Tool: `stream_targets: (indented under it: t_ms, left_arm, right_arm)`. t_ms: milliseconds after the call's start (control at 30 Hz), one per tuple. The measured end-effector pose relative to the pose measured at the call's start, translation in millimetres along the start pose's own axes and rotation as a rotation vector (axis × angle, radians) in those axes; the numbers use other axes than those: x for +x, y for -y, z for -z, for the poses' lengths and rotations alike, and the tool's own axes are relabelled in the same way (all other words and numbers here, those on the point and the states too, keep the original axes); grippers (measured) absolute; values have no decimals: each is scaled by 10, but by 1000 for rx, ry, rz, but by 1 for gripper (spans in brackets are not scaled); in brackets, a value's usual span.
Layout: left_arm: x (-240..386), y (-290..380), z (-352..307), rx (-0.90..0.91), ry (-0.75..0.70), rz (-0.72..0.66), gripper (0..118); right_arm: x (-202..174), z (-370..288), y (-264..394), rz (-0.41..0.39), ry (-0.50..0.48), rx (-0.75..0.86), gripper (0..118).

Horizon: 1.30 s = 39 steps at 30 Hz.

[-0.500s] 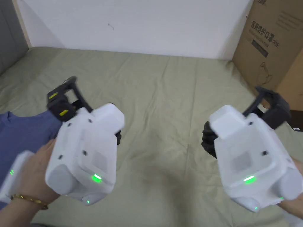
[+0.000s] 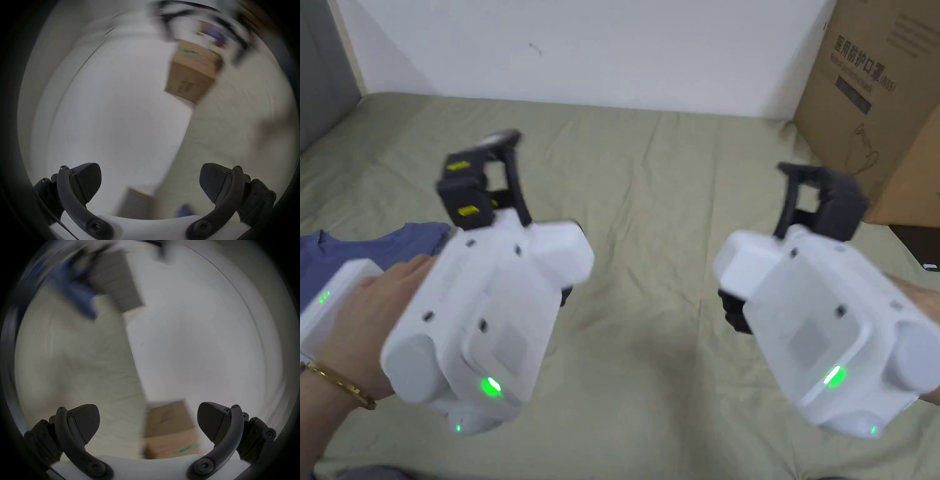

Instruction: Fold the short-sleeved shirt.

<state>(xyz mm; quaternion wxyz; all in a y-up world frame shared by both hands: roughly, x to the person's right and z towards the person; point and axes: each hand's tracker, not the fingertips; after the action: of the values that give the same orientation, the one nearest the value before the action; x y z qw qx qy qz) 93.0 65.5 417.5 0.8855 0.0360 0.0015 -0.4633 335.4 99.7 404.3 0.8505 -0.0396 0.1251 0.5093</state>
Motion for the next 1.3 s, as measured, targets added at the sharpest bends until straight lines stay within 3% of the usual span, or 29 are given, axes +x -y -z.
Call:
stream_targets:
  t_ms: [100, 167, 233, 300, 567, 1300]
  left_arm:
    - [-299, 72, 80, -98, -41, -527, 118]
    - [-374, 181, 115, -152, -67, -762, 118]
    - [-357, 290, 102, -194, -86, -893, 118]
    - [-269, 319, 55, -206, -85, -927, 118]
    - [-45, 438, -46, -246, -74, -928, 118]
    - [-44, 316, -52, -219, -67, -892, 118]
  right_arm:
    - [310, 53, 74, 619, -24, -9, 118]
    - [341, 65, 216, 834, -9, -2, 118]
    - [255, 42, 314, 957, 61, -14, 118]
    - [166, 33, 405, 1026, 98, -32, 118]
    - [-121, -46, 469, 1030, 122, -67, 118]
    - [-112, -80, 465, 1033, 112, -63, 118]
